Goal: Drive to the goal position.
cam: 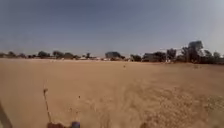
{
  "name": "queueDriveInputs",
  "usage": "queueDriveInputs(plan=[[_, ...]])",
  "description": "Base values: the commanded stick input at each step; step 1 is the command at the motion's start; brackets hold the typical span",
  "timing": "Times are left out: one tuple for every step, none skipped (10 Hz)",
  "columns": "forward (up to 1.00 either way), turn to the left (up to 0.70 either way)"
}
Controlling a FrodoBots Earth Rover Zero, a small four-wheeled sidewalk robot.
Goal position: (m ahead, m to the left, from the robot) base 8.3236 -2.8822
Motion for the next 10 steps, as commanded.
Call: queueDriveInputs(plan=[[0.7, 0.0], [0.7, 0.0], [0.7, 0.0], [0.7, 0.0], [0.7, 0.0], [0.7, 0.0], [0.7, 0.0], [0.7, 0.0], [0.7, 0.0], [0.7, 0.0]])
